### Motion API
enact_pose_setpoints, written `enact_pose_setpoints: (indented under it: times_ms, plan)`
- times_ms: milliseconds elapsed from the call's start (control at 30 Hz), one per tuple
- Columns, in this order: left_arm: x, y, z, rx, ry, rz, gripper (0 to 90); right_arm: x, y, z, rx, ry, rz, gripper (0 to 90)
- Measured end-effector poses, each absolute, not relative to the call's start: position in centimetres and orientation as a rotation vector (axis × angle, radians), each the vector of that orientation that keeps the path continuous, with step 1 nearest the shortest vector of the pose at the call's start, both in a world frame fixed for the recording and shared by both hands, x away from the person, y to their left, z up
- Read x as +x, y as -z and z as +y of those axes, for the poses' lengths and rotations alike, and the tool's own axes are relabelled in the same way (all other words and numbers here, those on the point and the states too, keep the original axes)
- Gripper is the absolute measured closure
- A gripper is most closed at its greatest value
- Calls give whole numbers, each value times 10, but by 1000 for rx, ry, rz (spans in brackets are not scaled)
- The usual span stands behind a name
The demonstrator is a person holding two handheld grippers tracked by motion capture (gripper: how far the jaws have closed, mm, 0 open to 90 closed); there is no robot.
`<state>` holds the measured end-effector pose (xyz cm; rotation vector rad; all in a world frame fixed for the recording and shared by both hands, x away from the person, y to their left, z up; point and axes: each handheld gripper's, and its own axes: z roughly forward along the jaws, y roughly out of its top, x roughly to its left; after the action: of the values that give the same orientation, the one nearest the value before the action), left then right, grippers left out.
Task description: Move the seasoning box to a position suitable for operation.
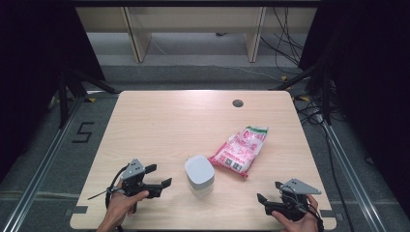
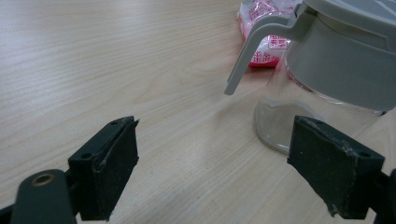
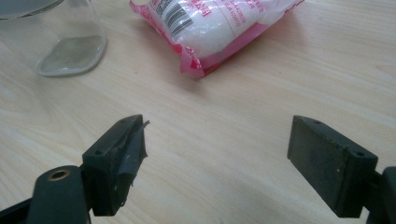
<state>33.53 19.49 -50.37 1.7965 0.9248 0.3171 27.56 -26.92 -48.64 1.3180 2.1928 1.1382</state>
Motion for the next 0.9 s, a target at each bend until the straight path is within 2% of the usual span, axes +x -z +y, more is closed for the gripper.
enact_pose_setpoints:
  times_ms: [633,767,900]
  plan:
    - [350,497,173,1885,-392,810,277,278,489,-268,1276,-1126,2188,208]
    - [353,497,167,1884,-412,748,378,278,488,-268,1264,-1143,2209,212]
    - [359,501,165,1894,-396,744,415,278,489,-268,1254,-1132,2205,214]
